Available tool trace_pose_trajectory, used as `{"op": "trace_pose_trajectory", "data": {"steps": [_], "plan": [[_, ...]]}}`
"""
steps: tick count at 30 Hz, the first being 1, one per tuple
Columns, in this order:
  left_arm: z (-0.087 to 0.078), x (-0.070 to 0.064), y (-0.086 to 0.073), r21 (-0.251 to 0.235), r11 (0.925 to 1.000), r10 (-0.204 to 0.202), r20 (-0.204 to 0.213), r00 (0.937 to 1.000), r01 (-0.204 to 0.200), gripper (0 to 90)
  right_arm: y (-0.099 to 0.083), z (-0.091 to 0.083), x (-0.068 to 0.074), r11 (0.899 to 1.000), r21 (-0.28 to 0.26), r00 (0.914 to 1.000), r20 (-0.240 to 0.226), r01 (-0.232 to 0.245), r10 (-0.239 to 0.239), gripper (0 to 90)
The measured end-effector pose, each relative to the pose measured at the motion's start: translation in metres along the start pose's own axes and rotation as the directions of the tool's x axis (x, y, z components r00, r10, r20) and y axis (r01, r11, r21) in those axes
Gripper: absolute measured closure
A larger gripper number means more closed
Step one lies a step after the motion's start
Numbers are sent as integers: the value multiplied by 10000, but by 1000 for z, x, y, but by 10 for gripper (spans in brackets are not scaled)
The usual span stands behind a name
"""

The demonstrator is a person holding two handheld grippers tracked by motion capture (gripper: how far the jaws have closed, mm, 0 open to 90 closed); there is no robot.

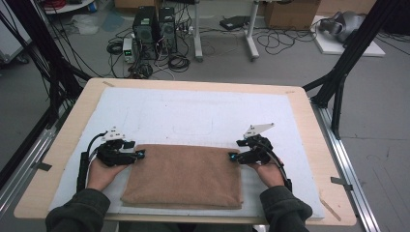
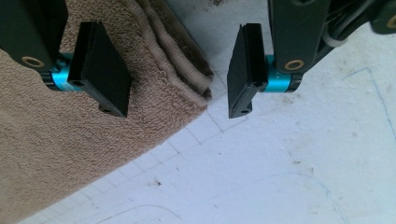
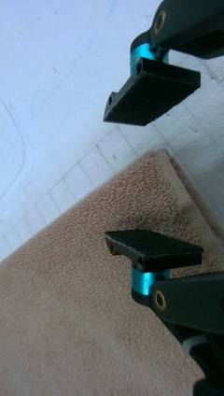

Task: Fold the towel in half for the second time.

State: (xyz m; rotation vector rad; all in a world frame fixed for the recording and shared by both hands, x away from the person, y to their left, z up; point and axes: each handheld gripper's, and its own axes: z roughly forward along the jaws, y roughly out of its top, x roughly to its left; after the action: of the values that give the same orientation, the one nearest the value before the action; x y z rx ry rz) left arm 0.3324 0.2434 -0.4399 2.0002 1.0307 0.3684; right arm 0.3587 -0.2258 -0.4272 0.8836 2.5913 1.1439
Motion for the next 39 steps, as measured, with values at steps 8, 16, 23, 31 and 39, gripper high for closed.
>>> {"op": "trace_pose_trajectory", "data": {"steps": [8, 16, 23, 31, 39], "plan": [[6, 6, -5, 189, 9978, -636, 431, 9970, 628, 435, -5, 11, -2, 9976, 488, 9979, -405, -494, 514, 417], [4, 0, -4, 193, 9993, -338, 783, 9964, 323, 691, -3, 9, 1, 9988, 474, 9924, -1211, -140, 197, 743], [-7, -9, 6, -384, 9992, -105, 133, 9999, 110, 777, 6, -3, 2, 9998, 208, 9943, -1068, 57, -35, 781], [-6, -5, 42, -1330, 9901, -523, -504, 9974, 452, 777, 38, -20, -10, 9988, -239, 9989, 171, 431, -427, 781], [1, 11, 84, -1703, 9848, -552, -1182, 9915, 345, 781, 74, -24, -37, 9973, -612, 9963, 773, 413, -365, 779]]}}
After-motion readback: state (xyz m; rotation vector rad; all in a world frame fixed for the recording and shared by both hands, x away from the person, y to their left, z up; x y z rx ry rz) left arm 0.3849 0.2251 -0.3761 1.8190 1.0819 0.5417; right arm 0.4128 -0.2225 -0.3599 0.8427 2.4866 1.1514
